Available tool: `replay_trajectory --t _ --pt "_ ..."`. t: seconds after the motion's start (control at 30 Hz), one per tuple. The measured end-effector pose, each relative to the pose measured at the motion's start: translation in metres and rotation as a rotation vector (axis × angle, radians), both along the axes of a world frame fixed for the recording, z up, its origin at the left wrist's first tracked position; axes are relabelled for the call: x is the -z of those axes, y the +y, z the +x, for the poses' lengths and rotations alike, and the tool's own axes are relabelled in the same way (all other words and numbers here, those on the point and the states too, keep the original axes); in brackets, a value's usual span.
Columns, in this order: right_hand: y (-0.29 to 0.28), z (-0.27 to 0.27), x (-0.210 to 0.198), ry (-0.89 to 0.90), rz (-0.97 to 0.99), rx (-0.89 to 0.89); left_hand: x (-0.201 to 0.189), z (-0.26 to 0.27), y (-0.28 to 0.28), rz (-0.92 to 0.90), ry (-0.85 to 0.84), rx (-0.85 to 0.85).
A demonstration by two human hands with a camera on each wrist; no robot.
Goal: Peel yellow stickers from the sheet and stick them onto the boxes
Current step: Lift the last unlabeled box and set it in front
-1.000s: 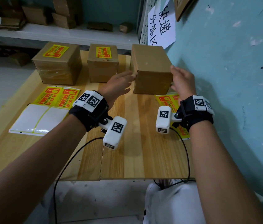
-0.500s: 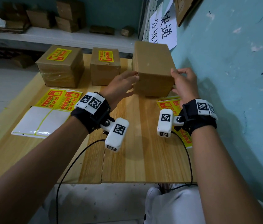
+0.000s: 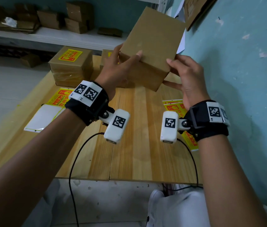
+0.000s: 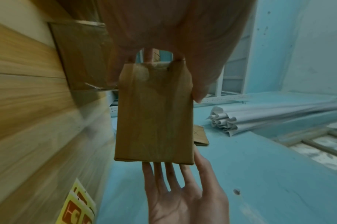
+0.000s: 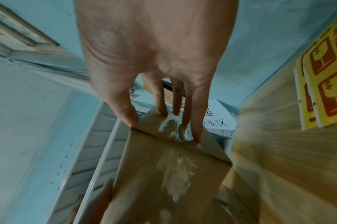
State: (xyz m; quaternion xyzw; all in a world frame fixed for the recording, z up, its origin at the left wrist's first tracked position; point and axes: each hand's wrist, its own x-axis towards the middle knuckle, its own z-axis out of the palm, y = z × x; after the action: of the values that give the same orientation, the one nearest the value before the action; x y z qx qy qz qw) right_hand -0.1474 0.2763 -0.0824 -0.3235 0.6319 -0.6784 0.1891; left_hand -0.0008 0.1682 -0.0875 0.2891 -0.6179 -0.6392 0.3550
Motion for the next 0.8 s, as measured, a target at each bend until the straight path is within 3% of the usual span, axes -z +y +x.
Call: replay_trajectory --t 0.27,0.43,0.57,0.8 --pt "-0.003 0.012 0.006 0.021 -0.028 0.052 -0.016 0.038 -0.015 0.081 0.054 -0.055" --pt "0.012 -0.004 -0.011 0.025 -0.058 0.225 -0.021 0.067 -0.028 0.103 -0.107 -0.011" --pt "0.03 0.002 -0.019 0.036 0.121 0.031 -0.007 0.079 -0.027 0.089 -0.188 0.037" --pt "0.037 0.023 -0.005 0.383 0.461 -0.024 0.017 0.092 -0.017 0.041 -0.311 0.124"
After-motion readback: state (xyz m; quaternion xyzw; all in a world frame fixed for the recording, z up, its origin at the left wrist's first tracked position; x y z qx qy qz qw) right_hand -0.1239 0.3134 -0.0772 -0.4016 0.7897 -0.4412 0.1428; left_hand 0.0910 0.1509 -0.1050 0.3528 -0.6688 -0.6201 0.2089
